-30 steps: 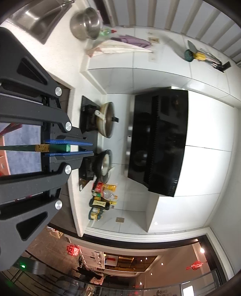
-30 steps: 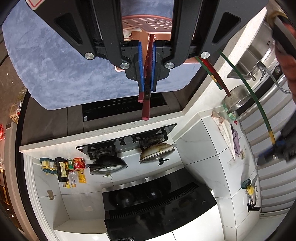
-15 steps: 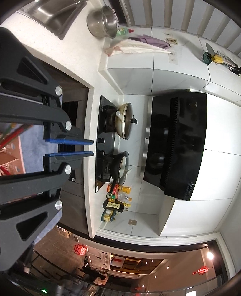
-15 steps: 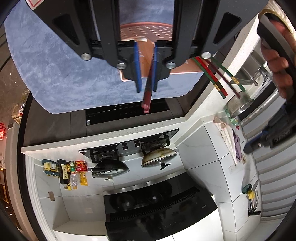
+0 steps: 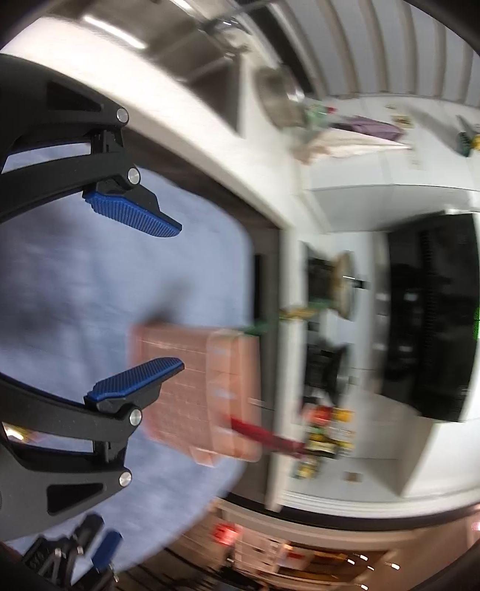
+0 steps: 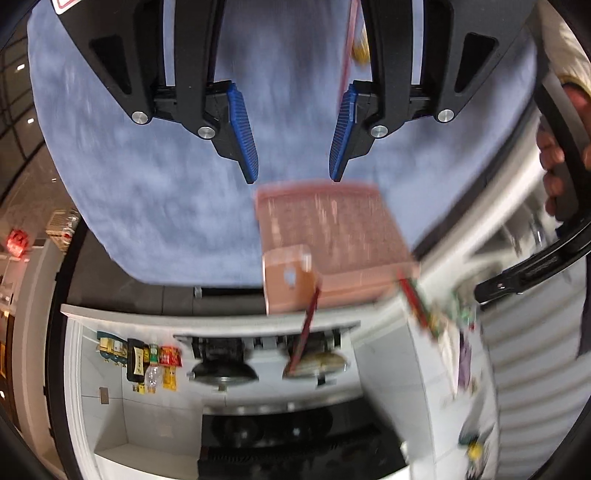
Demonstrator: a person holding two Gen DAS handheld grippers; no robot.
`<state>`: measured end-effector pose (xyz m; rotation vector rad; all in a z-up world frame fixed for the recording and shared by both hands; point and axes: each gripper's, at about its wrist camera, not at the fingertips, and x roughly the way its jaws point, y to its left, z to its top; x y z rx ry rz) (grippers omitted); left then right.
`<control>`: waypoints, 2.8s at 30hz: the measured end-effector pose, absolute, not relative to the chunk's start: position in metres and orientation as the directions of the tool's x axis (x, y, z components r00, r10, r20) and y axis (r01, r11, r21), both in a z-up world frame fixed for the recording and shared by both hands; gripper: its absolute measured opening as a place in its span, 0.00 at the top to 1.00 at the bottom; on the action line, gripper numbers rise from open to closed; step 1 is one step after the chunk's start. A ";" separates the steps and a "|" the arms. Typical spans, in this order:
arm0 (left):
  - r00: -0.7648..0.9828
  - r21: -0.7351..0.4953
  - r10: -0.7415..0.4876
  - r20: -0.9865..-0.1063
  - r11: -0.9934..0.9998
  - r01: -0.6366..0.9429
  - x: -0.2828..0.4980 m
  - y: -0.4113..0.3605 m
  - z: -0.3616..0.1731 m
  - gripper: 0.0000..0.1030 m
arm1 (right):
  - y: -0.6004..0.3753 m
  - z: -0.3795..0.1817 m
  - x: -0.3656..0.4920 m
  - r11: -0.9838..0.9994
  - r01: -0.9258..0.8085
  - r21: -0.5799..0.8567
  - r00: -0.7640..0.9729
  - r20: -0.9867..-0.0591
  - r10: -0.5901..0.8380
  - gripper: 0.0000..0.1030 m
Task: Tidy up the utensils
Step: 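Lower both chopsticks into the pink holder and open both tools, then grasp the gold spoon with the left tool while the right tool grasps the last red chopstick, then lift the gold spoon and red chopstick and carry them over the pink holder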
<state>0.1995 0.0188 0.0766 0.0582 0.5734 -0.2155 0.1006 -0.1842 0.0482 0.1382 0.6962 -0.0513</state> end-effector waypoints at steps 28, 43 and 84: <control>0.578 -0.072 -0.230 -0.783 0.956 0.283 0.075 0.023 -0.035 0.26 | -0.115 -0.040 -0.013 0.998 0.020 0.058 0.655 -0.755 0.031 0.82; 0.547 -0.079 -0.333 -0.768 0.897 0.435 0.066 -0.032 -0.025 0.19 | -0.157 -0.022 -0.016 0.984 0.117 0.132 0.689 -0.725 0.015 0.93; 0.547 -0.154 -0.429 -0.719 0.866 0.476 0.074 -0.021 0.007 0.99 | -0.192 0.018 -0.011 0.967 0.145 0.210 0.762 -0.648 0.027 0.93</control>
